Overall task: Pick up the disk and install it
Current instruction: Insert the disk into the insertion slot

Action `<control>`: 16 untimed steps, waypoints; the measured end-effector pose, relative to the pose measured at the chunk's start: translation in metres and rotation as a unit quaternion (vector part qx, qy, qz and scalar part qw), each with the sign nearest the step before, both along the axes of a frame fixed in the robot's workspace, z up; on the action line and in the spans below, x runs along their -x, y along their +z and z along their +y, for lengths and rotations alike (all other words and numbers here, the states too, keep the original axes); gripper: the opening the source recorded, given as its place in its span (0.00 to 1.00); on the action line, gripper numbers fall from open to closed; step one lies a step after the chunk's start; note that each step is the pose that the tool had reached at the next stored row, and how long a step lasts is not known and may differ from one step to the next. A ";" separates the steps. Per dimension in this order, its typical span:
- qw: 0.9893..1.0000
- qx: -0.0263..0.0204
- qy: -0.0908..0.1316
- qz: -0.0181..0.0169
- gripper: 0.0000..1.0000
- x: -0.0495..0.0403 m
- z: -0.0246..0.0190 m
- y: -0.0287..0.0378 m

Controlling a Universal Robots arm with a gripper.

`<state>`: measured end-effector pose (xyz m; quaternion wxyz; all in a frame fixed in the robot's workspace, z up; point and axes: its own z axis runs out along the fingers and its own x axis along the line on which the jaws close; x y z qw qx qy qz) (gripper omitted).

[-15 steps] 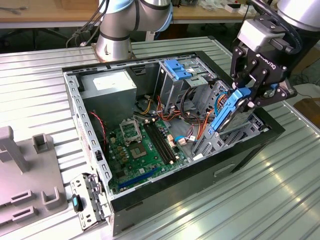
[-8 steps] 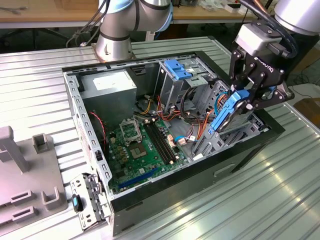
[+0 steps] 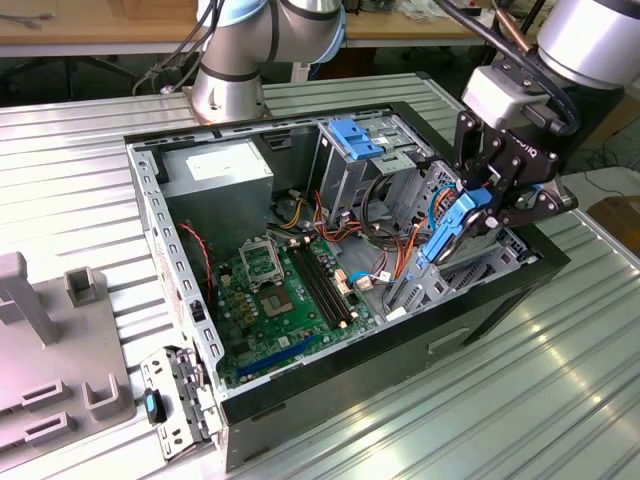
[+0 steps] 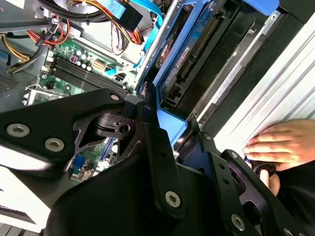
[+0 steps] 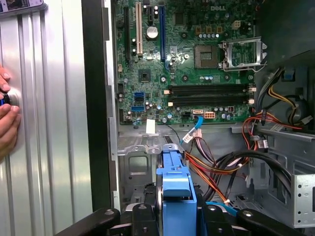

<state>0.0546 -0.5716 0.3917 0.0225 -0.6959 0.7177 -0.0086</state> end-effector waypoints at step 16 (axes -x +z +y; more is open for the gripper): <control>1.000 0.000 0.000 0.000 0.37 0.0000 0.0000 -0.0158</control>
